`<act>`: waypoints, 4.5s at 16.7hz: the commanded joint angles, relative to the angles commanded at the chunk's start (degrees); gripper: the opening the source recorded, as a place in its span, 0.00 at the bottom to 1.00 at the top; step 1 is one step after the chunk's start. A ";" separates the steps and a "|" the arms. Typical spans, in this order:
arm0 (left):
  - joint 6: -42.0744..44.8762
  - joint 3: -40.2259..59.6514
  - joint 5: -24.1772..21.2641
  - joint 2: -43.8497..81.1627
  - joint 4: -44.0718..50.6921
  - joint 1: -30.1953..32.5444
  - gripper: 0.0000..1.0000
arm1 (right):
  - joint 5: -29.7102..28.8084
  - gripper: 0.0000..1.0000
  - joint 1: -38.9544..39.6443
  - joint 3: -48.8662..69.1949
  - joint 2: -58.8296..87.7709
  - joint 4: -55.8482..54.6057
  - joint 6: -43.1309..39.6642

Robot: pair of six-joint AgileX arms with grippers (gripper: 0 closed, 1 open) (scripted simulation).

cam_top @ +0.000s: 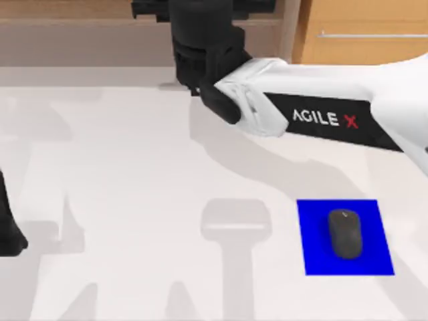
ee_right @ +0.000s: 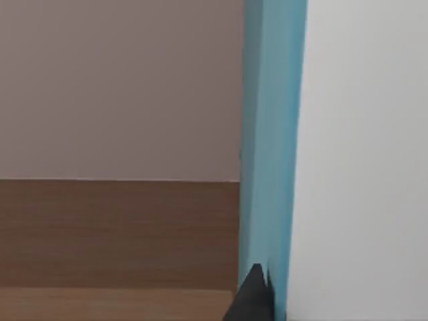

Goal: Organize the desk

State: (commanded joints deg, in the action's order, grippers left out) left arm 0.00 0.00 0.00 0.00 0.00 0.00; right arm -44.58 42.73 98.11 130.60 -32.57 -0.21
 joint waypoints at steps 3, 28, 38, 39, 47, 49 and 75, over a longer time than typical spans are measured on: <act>0.00 0.00 0.00 0.00 0.00 0.00 1.00 | 0.42 0.00 0.57 -2.24 -2.11 -0.19 0.47; 0.00 0.00 0.00 0.00 0.00 0.00 1.00 | 39.27 0.00 -60.66 -62.21 -57.64 -24.69 31.03; 0.00 0.00 0.00 0.00 0.00 0.00 1.00 | 53.92 0.00 -90.13 -64.59 -47.98 -26.01 46.18; 0.00 0.00 0.00 0.00 0.00 0.00 1.00 | 54.95 0.00 -90.77 -64.82 -46.66 -25.32 47.75; 0.00 0.00 0.00 0.00 0.00 0.00 1.00 | 61.53 0.00 -86.80 -63.86 -36.95 -17.72 60.68; 0.00 0.00 0.00 0.00 0.00 0.00 1.00 | 62.88 0.00 -84.19 -62.60 -35.14 -15.70 63.87; 0.00 0.00 0.00 0.00 0.00 0.00 1.00 | 70.66 0.00 -72.63 -46.04 -22.39 -7.55 83.29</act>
State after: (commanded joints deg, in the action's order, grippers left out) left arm 0.00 0.00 0.00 0.00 0.00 0.00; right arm 26.09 -29.91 52.07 108.21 -40.13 83.07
